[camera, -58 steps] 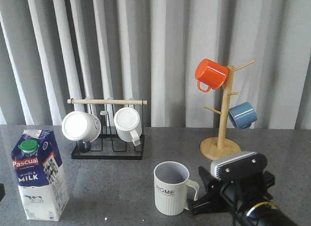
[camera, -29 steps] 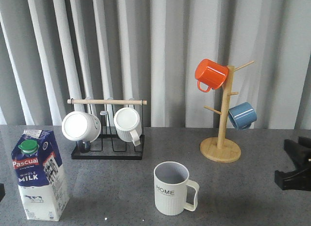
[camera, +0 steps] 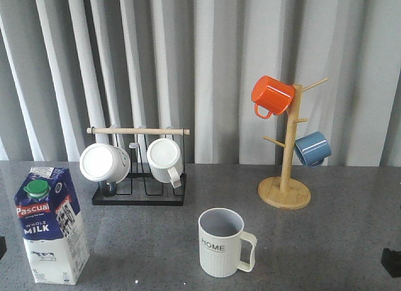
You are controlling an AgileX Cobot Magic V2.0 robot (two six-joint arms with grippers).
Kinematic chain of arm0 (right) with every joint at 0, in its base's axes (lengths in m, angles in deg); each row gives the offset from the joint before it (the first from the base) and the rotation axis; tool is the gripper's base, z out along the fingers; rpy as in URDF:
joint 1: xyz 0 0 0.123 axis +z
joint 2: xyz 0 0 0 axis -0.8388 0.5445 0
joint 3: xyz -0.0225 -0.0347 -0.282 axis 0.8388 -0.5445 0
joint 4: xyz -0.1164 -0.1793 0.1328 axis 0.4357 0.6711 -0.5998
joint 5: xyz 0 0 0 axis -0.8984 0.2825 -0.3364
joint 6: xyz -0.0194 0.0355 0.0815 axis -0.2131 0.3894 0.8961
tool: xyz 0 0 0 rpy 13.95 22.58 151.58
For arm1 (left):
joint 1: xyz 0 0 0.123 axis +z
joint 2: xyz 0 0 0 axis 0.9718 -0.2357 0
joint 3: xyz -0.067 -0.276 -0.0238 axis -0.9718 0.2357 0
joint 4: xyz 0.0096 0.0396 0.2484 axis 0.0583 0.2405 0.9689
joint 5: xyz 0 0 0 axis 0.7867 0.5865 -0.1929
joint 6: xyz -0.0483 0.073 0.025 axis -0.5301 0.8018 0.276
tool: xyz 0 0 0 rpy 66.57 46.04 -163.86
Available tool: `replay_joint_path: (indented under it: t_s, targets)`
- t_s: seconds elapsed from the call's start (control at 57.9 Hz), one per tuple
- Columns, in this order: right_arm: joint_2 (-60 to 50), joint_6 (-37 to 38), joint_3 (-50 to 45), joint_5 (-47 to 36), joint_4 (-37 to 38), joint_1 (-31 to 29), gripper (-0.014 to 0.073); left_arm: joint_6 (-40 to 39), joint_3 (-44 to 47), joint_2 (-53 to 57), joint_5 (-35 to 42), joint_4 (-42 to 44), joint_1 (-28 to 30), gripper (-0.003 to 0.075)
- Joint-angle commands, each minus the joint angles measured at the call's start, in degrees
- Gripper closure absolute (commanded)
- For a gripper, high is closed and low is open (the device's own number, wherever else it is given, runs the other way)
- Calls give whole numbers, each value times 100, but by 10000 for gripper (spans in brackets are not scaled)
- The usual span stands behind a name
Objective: Place milk next to cup
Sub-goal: 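Release the HOME mug and withdraw the right gripper, then grasp the Pascual milk carton with the left gripper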
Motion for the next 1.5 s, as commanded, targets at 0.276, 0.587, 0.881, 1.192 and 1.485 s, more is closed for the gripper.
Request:
replay_joint_path:
  t_s: [0.276,0.587,0.881,1.192,1.485]
  targets:
    - [-68,-17,-48,-91,-25,-23,604,-52,-217,-10,437,-44,-29,155]
    - [-68,-17,-42,-91,-25,-23,604,52,-217,-49,1252,-36,-29,155]
    - [-68,-17,-42,-91,-32,-23,604,-386,-808,-1226,2571,-41,-29,37]
    - [-68,-17,-42,-91,-32,-23,604,-782,-1482,-2800,2971,266,-29,-2]
    - [-68,-17,-42,-91,-32,-23,604,-775,-1482,-3589,3113,262,-29,8]
